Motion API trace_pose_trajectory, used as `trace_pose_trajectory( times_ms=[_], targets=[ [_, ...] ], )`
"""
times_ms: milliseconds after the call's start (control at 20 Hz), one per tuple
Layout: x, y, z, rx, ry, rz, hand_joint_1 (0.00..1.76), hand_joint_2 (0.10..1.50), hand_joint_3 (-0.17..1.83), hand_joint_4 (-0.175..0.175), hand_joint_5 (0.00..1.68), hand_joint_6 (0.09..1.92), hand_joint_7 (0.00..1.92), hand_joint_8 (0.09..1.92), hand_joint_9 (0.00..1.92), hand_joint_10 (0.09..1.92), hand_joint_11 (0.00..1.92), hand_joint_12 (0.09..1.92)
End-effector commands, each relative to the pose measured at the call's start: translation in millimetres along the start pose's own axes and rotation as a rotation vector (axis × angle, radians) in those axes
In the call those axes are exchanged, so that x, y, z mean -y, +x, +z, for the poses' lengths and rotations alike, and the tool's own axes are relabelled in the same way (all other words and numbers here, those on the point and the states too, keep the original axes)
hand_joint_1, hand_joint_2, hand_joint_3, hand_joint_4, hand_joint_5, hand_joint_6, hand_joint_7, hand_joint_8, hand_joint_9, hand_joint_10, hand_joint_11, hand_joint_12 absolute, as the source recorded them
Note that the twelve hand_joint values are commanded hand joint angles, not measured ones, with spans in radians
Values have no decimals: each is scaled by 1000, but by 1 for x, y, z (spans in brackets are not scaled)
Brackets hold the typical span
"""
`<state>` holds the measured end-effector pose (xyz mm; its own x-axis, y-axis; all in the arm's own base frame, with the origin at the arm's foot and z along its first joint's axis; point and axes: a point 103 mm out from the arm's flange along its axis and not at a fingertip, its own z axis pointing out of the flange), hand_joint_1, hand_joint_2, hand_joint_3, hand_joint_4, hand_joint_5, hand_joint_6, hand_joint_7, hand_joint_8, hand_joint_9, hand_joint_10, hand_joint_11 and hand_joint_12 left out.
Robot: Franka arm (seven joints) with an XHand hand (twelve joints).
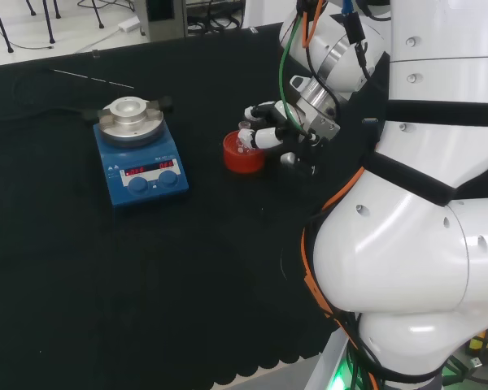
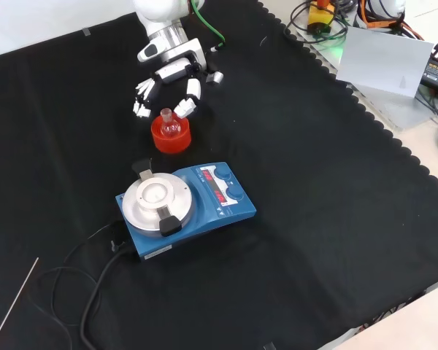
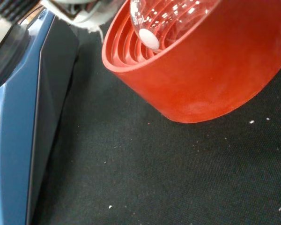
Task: Pick up the round-bottom flask.
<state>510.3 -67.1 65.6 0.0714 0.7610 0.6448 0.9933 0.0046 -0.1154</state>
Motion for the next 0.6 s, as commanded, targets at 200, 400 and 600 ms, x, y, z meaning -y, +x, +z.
trace_pose_trajectory(
  times_ms=[200,400,600],
  targets=[
    [-1,5,3,-1,-6,-13,843,593,755,8,660,97,290,577,424,600,0,1356],
    [-1,8,7,7,-10,-17,843,596,752,9,683,113,295,574,429,596,1,1359],
    [-3,10,6,9,-6,-18,845,601,751,9,703,129,299,571,433,592,3,1360]
  ],
)
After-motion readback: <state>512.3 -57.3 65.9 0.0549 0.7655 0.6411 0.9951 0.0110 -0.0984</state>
